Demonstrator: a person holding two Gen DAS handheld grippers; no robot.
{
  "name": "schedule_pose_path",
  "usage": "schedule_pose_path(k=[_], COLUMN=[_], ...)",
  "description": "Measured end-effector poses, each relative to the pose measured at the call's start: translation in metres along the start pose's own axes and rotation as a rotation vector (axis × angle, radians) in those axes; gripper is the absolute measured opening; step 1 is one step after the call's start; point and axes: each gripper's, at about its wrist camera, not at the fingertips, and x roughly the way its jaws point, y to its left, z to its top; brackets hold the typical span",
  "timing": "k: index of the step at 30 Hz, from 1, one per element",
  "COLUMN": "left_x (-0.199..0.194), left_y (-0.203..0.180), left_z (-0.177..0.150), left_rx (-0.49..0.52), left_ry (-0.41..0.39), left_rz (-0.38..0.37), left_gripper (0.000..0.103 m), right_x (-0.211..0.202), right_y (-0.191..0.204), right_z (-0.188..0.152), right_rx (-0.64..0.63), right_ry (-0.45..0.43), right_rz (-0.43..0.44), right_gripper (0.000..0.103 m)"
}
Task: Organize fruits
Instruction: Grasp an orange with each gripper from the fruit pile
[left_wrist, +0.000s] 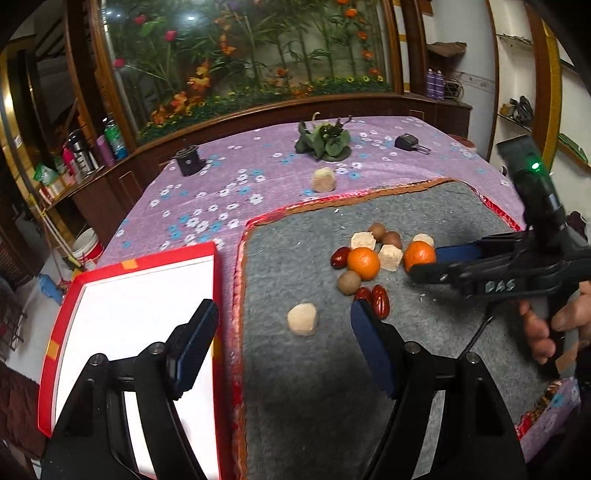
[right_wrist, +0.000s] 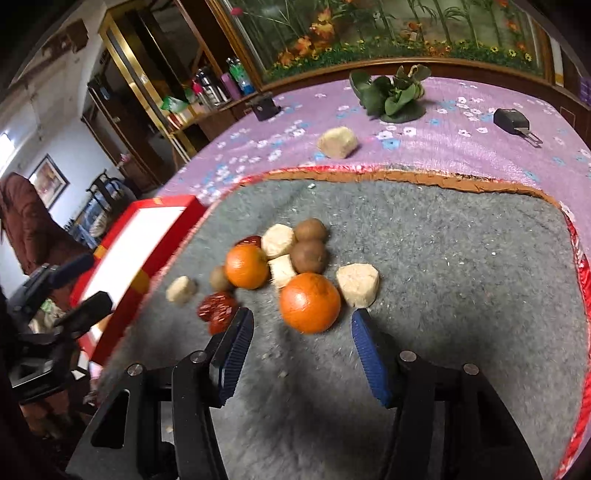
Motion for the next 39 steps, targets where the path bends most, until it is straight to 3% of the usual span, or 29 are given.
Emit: schedule_pose_path(k=[2,6,8,16,18,20,24,28,31,35,39], left_x=[0.006,0.018,0.022,0.054,0.069,0.078,0.092,0.103,0.107,0.109,0.105], left_y=[-0.001,-0.010,-0.018,-0.055,-0.059,-0.062,-0.065,-0.071,-0.074,-0.075,-0.078], left_z=[0.004,0.016,0.021,0.041,0.045,0.046,0.047,0.044,0.048,0.052,0.047], left_rx=[0.007,0.028,0.053,0.172,0.179,0.187,0.202,0.230,0.240,0.218,0.242], left_ry=[0.009,0.032,0.047,0.133,0.178,0.202,0.242,0.283,0.282,0.279,0.261], left_rz=[-0.005,-0.064,-0.098,-0.143,-0.164,-0.173,-0.182,-0.201,-0.210,-0.259,-0.246], left_gripper=[0.074,0.074,0.074,0.073,0.061,0.056,0.048,0.048,0.046,0.031,0.030], right_x=[0.003,0.011,0.010,-0.016,-0.018,-0.020,-0.022,-0.023,-0.022,-0.025,-0.023], right_y=[0.005,0.006,0.005,-0.062,-0.076,-0.080,-0.079,-0.080,-0.081,-0.082,-0.084], right_z=[0.002,0.006,0.007,0.017,0.016,0.016,0.019,0.019,0.018,0.017,0.016], right_rx=[-0.018,-0.029,-0.035,0.308,0.379,0.398,0.403,0.407,0.412,0.412,0.422], right_ry=[-0.009,-0.004,-0.008,-0.059,-0.061,-0.064,-0.078,-0.082,-0.084,-0.091,-0.088], right_rz=[-0.014,-0.013,-0.008,0.191,0.217,0.206,0.223,0.228,0.233,0.233,0.228], right_gripper=[0.056,0.037,0.036,0.036,0.036,0.036,0.036,0.036,0.036,0.036,0.036])
